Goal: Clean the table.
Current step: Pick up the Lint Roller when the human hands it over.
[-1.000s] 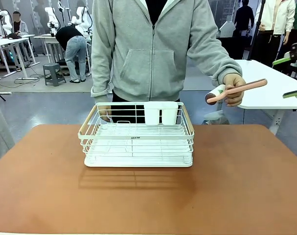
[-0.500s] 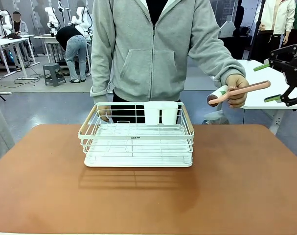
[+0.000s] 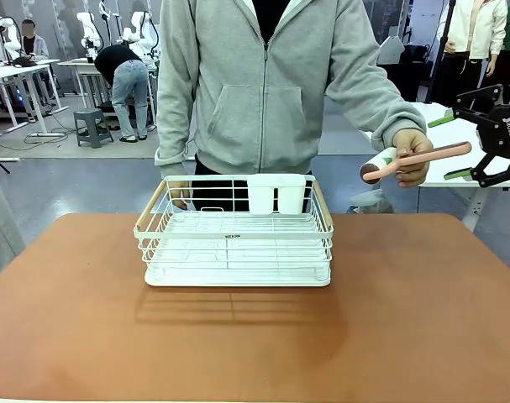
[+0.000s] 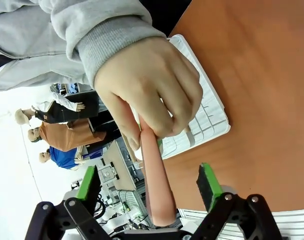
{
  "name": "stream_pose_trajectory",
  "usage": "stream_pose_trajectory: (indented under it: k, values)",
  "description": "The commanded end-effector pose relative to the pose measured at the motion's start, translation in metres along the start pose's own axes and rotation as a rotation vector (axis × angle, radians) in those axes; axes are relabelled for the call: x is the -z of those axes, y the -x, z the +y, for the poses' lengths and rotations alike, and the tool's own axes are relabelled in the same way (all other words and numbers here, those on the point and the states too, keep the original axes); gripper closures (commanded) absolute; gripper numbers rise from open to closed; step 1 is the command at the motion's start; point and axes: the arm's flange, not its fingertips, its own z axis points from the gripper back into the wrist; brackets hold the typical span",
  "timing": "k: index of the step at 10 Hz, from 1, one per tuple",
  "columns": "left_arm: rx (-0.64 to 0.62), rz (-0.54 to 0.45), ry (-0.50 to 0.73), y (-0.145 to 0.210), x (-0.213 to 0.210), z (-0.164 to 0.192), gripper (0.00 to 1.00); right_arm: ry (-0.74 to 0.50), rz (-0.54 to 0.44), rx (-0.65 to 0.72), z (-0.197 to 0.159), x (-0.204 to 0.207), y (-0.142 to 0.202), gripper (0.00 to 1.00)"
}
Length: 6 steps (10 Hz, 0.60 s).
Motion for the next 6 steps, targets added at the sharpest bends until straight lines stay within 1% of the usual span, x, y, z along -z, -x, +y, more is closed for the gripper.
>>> stream_pose_trajectory:
  k: [1,2,3,4,5,6]
  values:
    - [0.001,0.002,0.007,0.0029,-0.0024,-0.0012,0.00,-0.043,-0.018,-0.020,-0.0086,0.0064,0.0032,0.07]
    - [0.001,0.002,0.007,0.0029,-0.0024,-0.0012,0.00,-0.045,-0.011,-0.034,-0.0085,0.0079,0.0027,0.51]
    - [0.001,0.002,0.007,0.0029,-0.0024,-0.0012,0.00,-0.048,-0.011,-0.034,-0.0086,0.0075,0.0005,0.66]
    - [0.001,0.002,0.007,0.0029,-0.0024,-0.0012,0.00,-0.049,-0.014,-0.034,-0.0088,0.0065,-0.0016,1.00]
    - [0.001,0.002,0.007,0.0029,-0.0024,-0.0012,0.00,-0.049,-0.016,-0.032,-0.0091,0.0055,-0.0030,0.66]
    - [0.001,0.002,0.007,0.0029,-0.0024,-0.0012,0.00,-0.050,-0.017,-0.034,-0.0095,0.0046,-0.0041,1.00]
